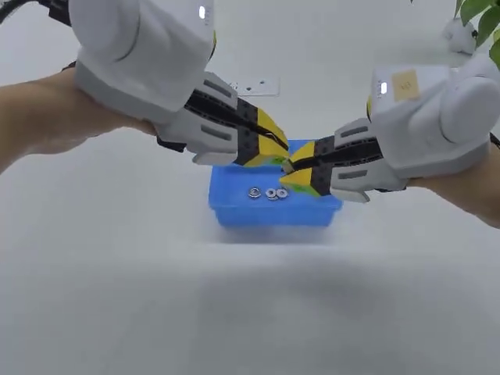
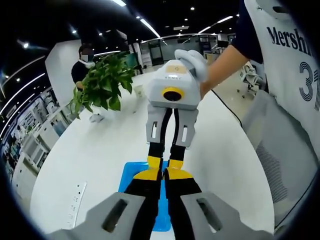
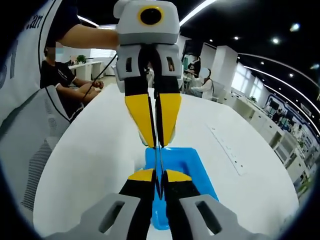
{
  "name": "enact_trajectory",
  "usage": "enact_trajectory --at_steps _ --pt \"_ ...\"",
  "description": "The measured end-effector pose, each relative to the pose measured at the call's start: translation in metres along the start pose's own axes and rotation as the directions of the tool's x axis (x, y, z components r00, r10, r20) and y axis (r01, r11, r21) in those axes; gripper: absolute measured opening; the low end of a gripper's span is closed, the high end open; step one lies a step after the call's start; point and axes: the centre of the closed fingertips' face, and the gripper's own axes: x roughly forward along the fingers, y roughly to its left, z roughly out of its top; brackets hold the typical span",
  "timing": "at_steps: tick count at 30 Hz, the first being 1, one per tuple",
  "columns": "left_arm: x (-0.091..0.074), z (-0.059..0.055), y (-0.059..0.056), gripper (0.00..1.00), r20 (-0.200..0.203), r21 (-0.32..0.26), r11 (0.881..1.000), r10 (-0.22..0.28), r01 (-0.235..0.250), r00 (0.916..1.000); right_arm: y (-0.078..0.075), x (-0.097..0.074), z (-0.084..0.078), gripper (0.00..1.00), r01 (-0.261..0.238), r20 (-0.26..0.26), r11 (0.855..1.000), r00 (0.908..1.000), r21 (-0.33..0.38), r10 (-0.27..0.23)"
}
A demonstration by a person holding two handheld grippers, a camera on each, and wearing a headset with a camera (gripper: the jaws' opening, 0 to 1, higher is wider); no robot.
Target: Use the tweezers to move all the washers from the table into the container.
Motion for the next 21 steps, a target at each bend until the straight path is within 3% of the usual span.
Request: enact_trajectory --at_steps 4,12,18,21 --pt "-0.003 0.000 -0.009 0.07 0.001 0.002 1.000 0.000 0.000 1.0000 0.012 -0.006 0.003 0.07 -0.020 -0.009 1.000 0.9998 -0.001 0.020" --pt "-0.006 -0.012 -0.029 0.07 -0.001 -0.031 1.000 0.000 0.000 1.0000 0.033 -0.006 0.001 0.07 -0.068 -0.055 0.998 0.9962 -0.016 0.067" --pt "-0.005 -0.025 -0.035 0.07 -0.008 -0.059 0.998 0.001 -0.002 1.0000 0.042 0.001 -0.003 0.07 -0.095 -0.089 0.995 0.9917 -0.024 0.093" --pt "-0.003 -0.036 -0.040 0.07 -0.034 -0.061 0.998 -0.007 0.005 0.9994 0.046 0.004 -0.007 0.07 -0.110 -0.105 0.993 0.9888 -0.030 0.106"
